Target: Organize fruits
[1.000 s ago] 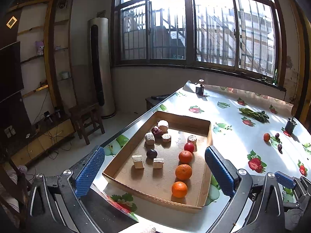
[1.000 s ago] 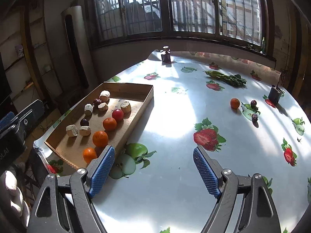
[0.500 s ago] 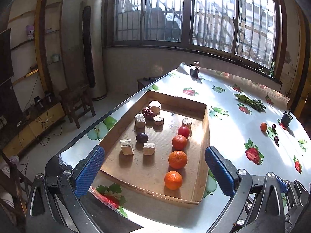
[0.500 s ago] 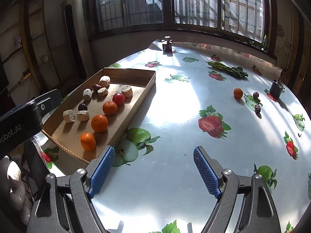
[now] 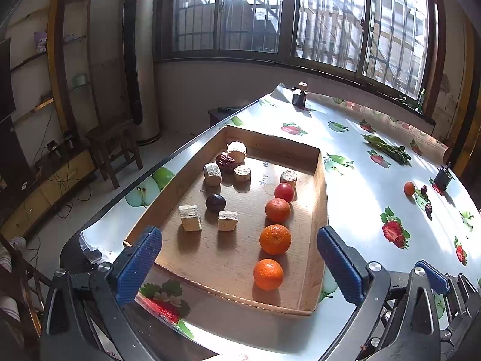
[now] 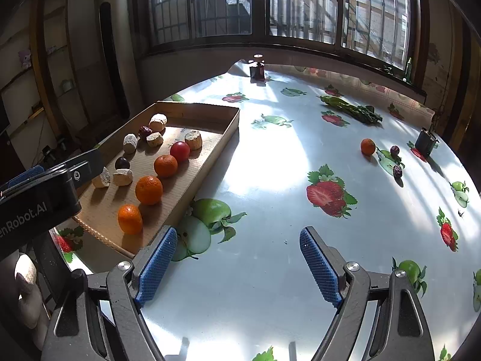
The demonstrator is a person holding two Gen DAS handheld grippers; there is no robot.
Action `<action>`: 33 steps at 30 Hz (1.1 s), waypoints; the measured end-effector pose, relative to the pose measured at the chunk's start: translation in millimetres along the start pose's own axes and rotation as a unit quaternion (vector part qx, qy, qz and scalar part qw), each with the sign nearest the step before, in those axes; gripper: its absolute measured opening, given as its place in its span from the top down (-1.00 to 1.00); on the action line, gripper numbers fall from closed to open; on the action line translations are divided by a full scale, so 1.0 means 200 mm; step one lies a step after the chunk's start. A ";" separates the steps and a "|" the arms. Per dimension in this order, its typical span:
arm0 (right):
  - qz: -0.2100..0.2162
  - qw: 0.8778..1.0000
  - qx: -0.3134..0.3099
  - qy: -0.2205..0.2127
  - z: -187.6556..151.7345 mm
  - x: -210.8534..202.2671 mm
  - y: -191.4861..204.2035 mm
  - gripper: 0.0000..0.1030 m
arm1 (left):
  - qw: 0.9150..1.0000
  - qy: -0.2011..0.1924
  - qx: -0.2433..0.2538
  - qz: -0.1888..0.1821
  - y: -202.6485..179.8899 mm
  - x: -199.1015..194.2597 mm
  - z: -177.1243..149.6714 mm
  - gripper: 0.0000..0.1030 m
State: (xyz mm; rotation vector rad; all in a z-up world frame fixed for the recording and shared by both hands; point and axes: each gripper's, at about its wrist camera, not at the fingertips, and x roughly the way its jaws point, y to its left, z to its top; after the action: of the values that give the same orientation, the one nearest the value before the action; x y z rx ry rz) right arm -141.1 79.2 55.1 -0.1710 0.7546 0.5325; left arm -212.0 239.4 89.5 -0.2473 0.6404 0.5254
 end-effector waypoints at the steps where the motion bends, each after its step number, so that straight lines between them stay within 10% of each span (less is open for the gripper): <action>1: 0.000 1.000 0.000 0.000 0.00 0.00 0.00 -0.70 | 1.000 0.000 0.000 0.000 0.00 0.00 0.00 -1.00; 33: -0.008 1.000 -0.023 -0.017 0.01 0.00 0.05 -0.75 | 1.000 0.009 0.004 -0.001 -0.02 0.05 -0.01 -1.00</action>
State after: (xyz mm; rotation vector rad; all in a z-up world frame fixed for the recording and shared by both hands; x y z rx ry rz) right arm -146.6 88.6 57.1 -0.2101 0.7073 0.5364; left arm -203.6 239.0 81.9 -0.2454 0.6596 0.5186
